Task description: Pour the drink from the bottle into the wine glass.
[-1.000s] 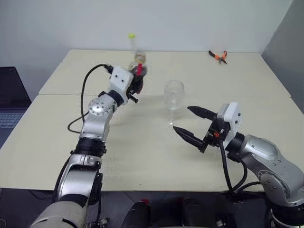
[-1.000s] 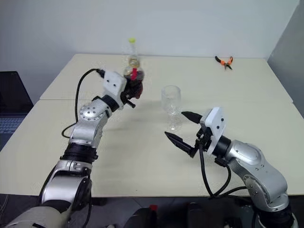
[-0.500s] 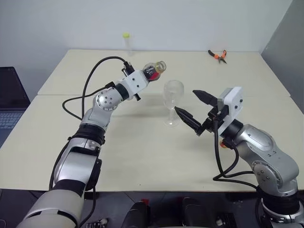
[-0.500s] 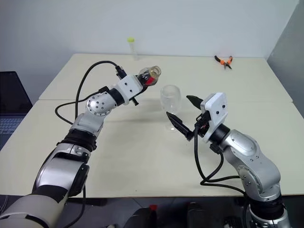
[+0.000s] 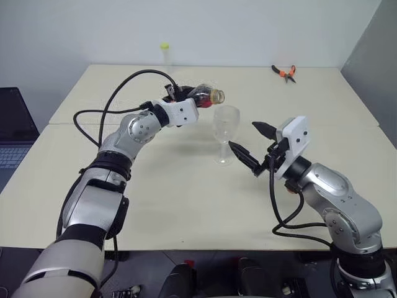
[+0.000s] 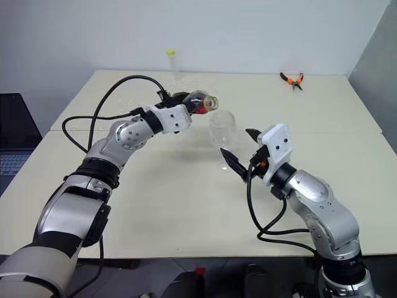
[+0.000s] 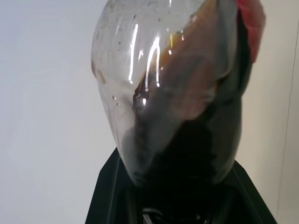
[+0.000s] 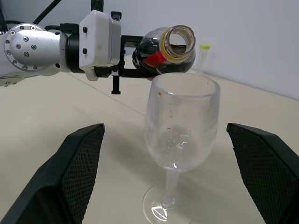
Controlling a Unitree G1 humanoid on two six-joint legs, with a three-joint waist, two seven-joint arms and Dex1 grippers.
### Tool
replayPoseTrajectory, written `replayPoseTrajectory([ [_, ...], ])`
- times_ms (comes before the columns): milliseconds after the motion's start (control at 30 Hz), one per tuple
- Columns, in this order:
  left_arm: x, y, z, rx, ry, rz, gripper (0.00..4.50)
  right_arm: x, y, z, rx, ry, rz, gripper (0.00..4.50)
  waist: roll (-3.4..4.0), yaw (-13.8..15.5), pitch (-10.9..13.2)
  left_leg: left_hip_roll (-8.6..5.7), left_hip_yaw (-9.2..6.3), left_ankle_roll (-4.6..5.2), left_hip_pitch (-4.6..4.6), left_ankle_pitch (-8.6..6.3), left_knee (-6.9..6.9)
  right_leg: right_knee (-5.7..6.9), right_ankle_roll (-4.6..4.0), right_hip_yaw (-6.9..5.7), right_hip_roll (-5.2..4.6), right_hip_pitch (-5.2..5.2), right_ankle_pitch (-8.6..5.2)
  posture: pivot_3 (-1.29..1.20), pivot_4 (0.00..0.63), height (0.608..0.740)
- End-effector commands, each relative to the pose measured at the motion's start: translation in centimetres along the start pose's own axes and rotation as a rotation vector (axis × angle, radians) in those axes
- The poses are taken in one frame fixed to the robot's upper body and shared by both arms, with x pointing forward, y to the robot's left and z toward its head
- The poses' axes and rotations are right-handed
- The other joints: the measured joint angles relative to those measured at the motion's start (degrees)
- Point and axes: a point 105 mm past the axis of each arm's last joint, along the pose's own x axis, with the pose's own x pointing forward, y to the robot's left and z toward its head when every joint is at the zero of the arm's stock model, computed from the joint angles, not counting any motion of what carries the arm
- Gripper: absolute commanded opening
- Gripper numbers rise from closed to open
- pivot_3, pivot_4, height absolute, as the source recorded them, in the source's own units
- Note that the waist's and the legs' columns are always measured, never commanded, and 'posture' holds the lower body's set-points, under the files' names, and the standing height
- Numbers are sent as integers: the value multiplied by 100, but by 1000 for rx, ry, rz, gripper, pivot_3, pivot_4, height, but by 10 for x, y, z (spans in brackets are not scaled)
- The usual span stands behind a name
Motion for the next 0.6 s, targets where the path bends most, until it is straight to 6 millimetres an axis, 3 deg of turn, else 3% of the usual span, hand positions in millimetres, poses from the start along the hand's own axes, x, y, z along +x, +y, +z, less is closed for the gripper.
replayPoseTrajectory([
  [33, 4, 29, 12, 88, -52, 74, 988, 1, 1, 12, -28, -41, -2, 4500, 0, 0, 0, 0, 0, 0, 0, 0, 0, 0, 0, 0, 0, 0, 0, 0, 150, 740],
  [600, 5, 37, 15, 214, -58, 92, 979, 3, 1, 11, -31, -29, -3, 4500, 0, -5, 0, -1, 3, 1, -3, 0, 1, 2, 0, 1, 0, -5, 0, 0, 150, 740],
])
